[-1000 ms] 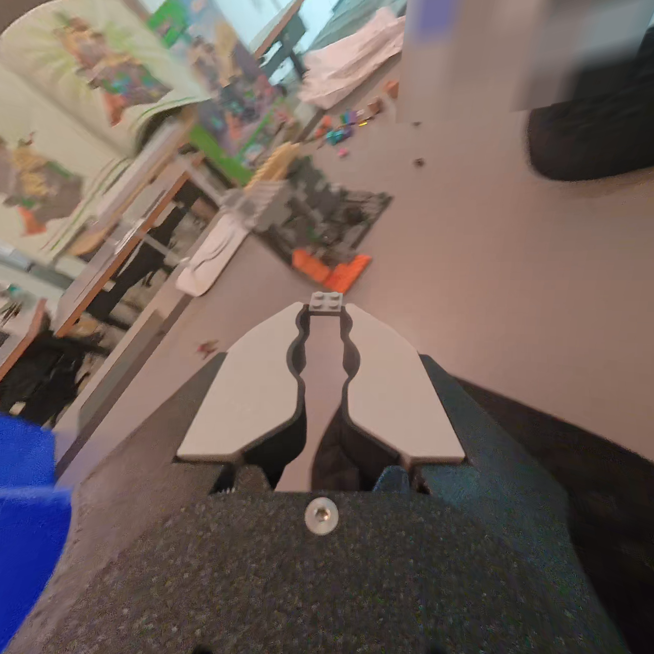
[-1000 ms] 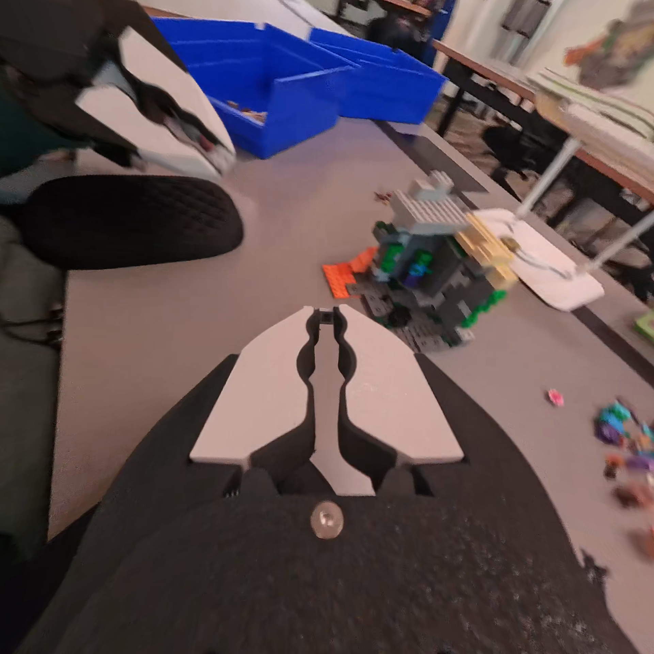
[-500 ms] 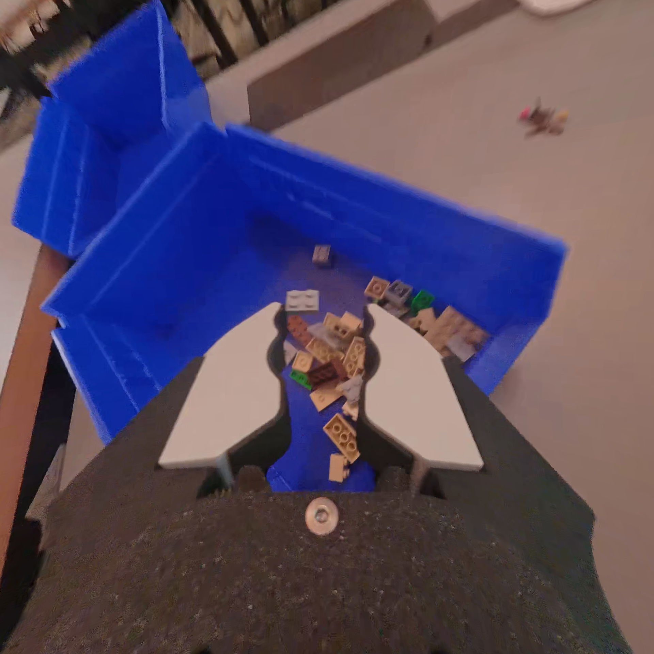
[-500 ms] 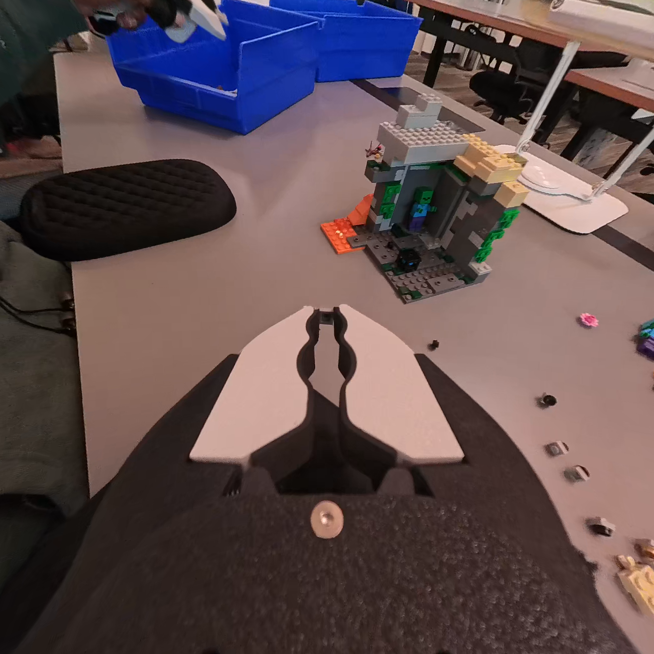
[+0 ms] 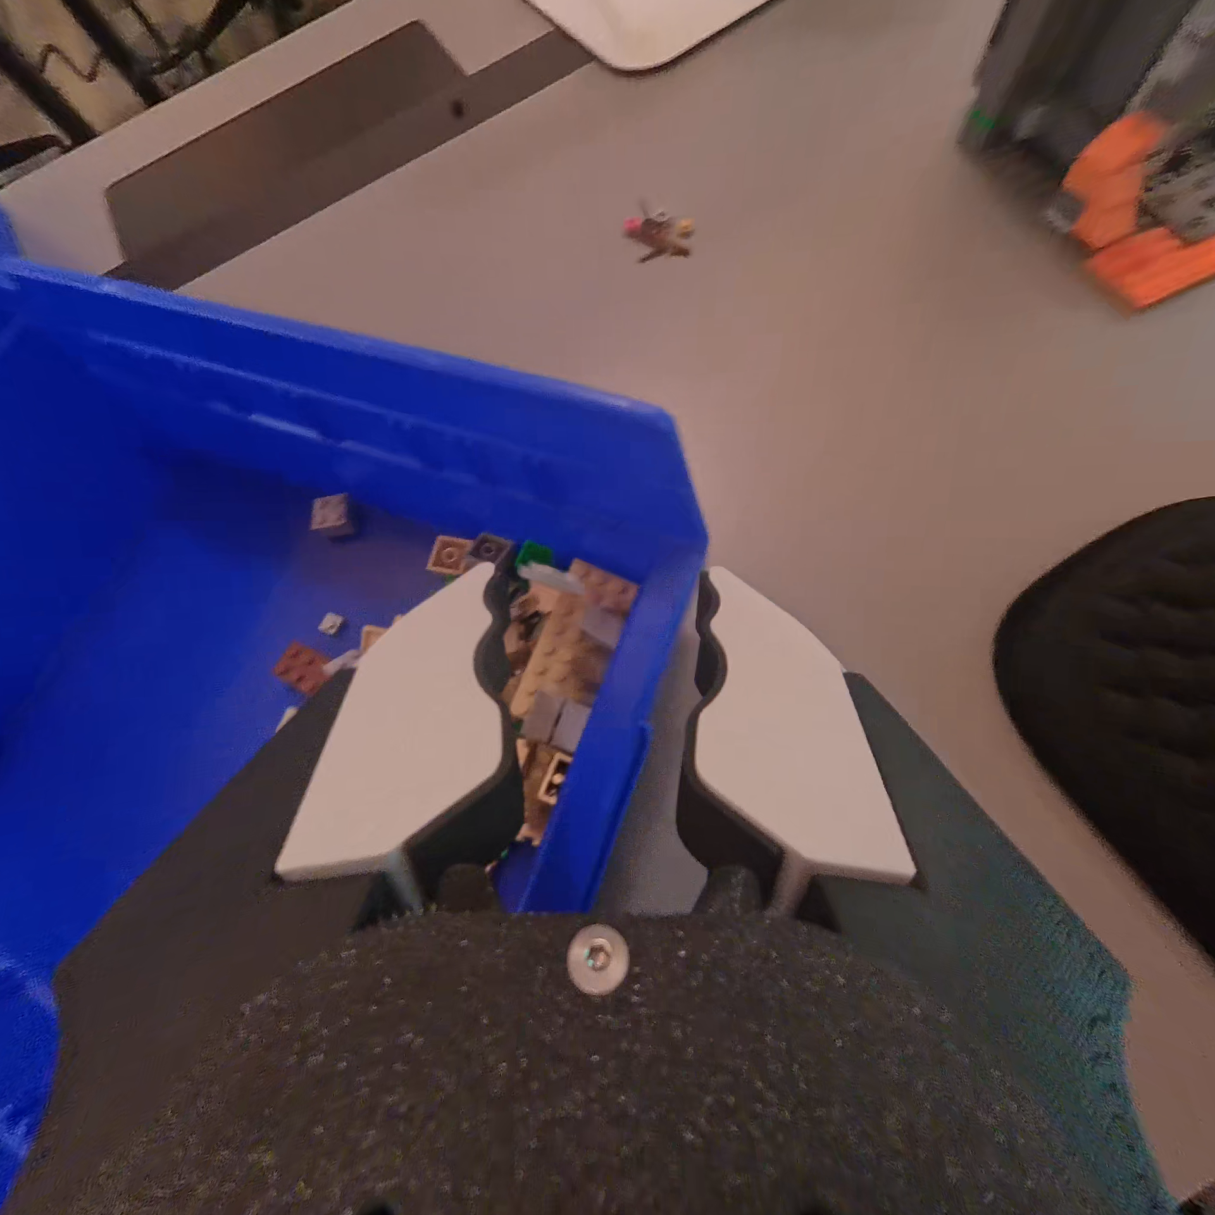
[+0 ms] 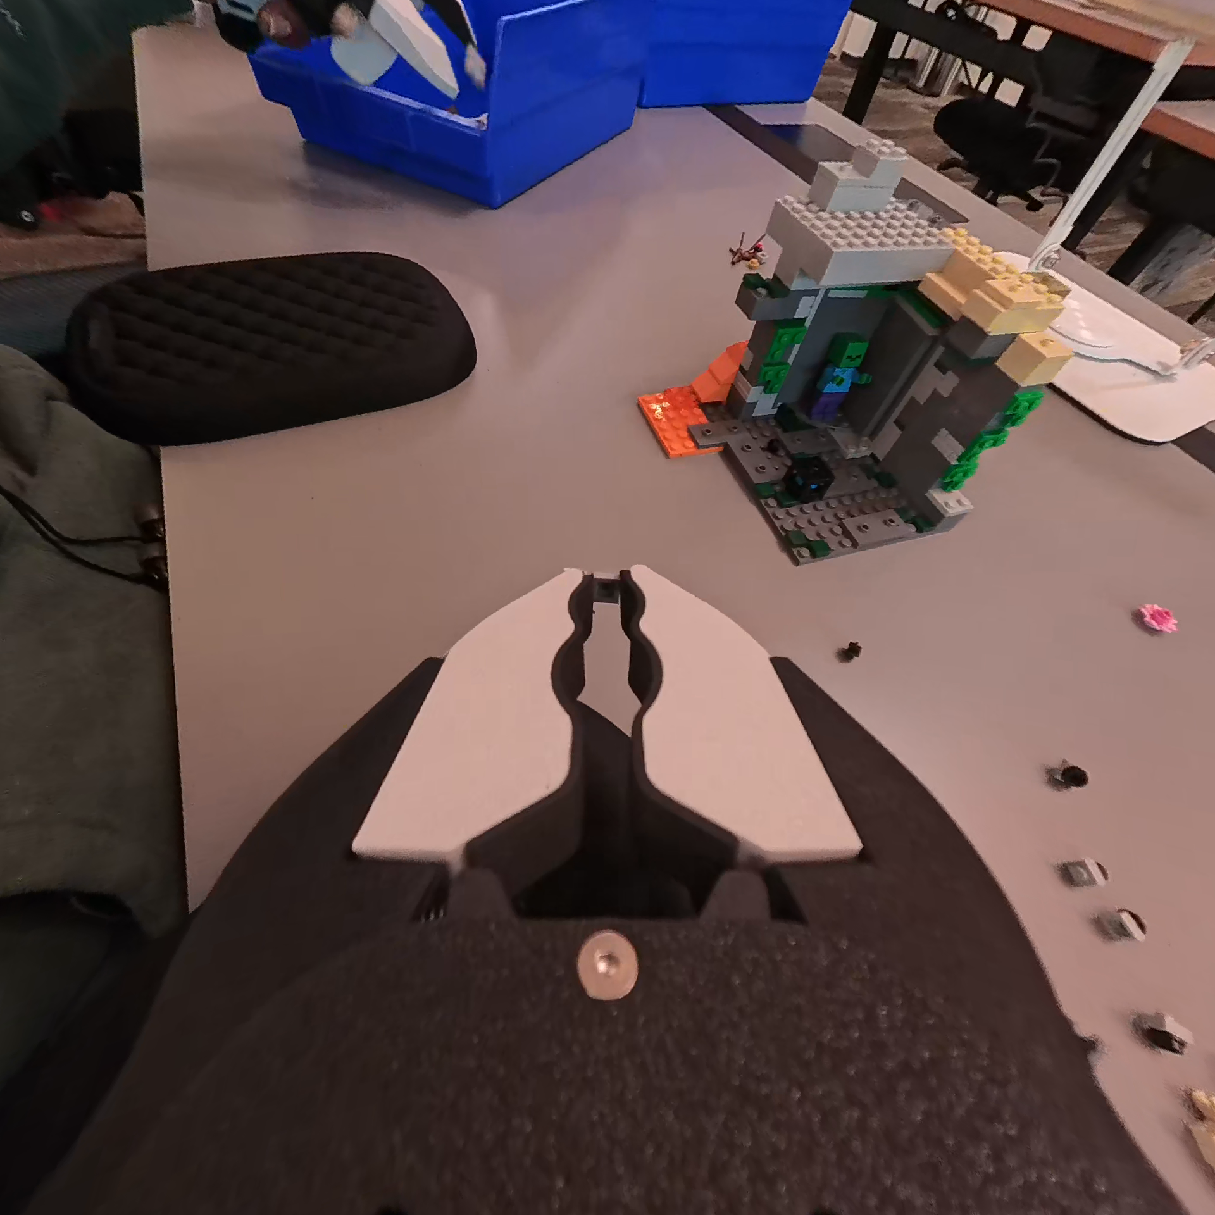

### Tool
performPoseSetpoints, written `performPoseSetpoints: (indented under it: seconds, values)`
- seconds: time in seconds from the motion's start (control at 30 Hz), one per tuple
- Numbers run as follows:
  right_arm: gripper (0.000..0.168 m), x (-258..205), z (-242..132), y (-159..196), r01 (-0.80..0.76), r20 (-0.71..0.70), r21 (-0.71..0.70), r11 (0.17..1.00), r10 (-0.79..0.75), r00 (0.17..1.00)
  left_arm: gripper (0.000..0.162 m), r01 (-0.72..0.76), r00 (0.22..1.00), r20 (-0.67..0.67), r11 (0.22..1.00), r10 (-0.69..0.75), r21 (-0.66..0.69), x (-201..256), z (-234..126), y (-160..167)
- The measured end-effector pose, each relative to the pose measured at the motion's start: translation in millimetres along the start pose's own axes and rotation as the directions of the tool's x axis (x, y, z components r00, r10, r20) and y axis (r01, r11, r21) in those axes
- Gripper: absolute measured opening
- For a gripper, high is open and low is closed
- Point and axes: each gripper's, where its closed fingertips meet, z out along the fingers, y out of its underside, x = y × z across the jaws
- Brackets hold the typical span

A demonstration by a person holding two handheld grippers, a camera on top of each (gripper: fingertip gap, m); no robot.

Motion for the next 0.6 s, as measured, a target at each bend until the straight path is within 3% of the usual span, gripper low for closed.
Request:
performPoseSetpoints:
  seconds: [0.17,0.33,0.47,0.6]
  values:
    - [0.007,-0.8,0.3,-0.2,0.009,0.0,-0.002,1.0,-0.009,1.0,0.057,-0.062,0.997,-0.047,0.998,0.062,0.008,25.4,10.5,-5.8]
    - [0.008,-1.6,-2.7,-0.9,0.005,-0.002,0.005,1.0,-0.005,1.0,0.055,-0.107,0.994,0.02,0.993,0.106,0.054,26.6,4.2,-27.0]
    - [0.008,-0.6,-7.0,-8.1,-0.039,-0.005,0.049,0.998,0.039,0.999,0.042,-0.152,0.984,0.114,0.975,0.135,0.16,29.8,-15.4,-54.6]
    - [0.007,-2.6,-8.6,-31.8,-0.136,0.045,0.143,0.98,0.131,0.99,0.034,-0.271,0.962,0.093,0.909,0.255,0.315,80.4,-27.3,-86.0]
